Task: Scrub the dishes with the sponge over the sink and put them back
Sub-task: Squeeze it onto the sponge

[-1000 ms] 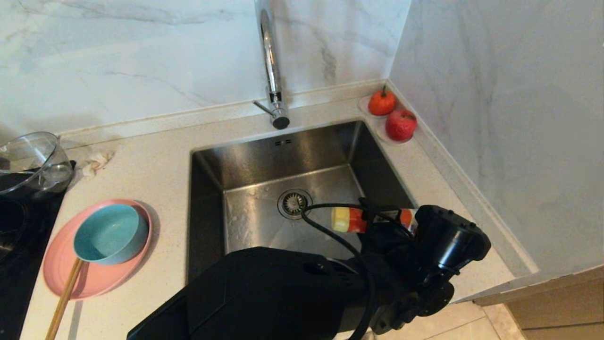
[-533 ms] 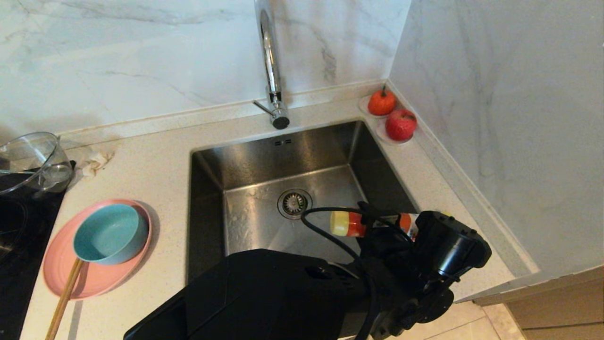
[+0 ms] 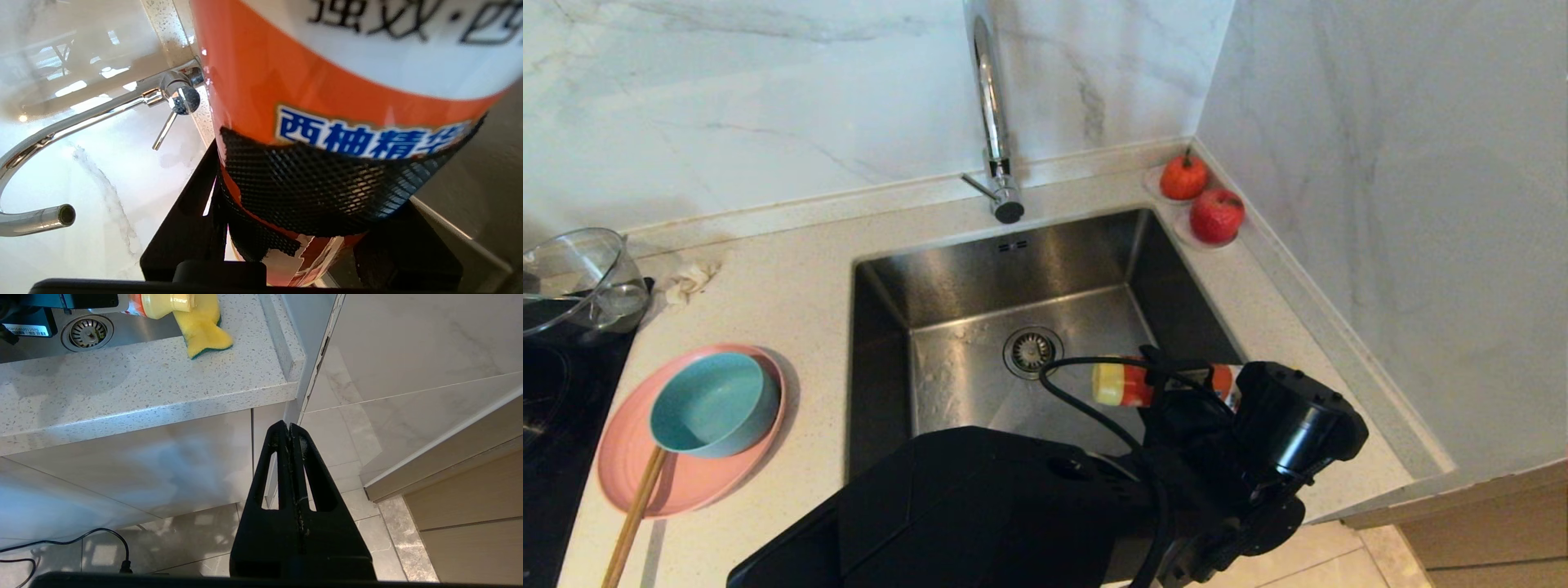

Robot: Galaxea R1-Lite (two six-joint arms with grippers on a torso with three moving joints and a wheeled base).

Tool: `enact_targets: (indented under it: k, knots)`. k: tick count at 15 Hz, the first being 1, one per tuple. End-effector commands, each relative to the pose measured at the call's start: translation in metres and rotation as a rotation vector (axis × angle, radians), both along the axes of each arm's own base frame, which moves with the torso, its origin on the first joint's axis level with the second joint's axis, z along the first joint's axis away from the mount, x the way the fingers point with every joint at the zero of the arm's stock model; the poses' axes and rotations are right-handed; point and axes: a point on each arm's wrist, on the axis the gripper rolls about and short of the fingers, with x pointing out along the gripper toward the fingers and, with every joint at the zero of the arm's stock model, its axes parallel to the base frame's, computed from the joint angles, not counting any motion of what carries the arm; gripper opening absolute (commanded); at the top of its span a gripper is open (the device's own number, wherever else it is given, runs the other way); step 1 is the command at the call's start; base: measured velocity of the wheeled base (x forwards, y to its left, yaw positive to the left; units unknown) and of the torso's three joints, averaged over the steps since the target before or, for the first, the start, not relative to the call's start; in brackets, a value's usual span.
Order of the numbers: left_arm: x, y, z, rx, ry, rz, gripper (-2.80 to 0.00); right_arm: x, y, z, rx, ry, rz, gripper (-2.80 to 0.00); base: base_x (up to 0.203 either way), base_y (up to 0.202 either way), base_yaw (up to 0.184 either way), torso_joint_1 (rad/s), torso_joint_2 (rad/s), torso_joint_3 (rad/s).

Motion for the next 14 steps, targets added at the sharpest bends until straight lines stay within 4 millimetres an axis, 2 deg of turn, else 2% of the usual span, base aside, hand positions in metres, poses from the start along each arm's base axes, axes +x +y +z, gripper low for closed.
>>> enact_targets:
  k: [1, 4, 10, 14]
  knots:
    - [0.000, 0.000, 0.004, -0.002, -0.006, 0.007, -2.80, 0.000, 0.000, 0.000, 0.000, 0.000, 0.001, -2.80, 0.000, 0.000, 0.000, 0.000, 0.00, 0.000]
    - [0.001, -0.001, 0.015, -0.054, -0.029, 0.008, -2.80, 0.000, 0.000, 0.000, 0.000, 0.000, 0.001, -2.80, 0.000, 0.000, 0.000, 0.000, 0.00, 0.000]
    - [-0.001, 0.003, 0.064, -0.222, -0.127, 0.041, -2.80, 0.000, 0.000, 0.000, 0.000, 0.000, 0.001, -2.80, 0.000, 0.000, 0.000, 0.000, 0.00, 0.000]
    - [-0.003, 0.005, 0.087, -0.385, -0.207, 0.040, -2.80, 0.000, 0.000, 0.000, 0.000, -0.001, 0.001, -2.80, 0.000, 0.000, 0.000, 0.000, 0.00, 0.000]
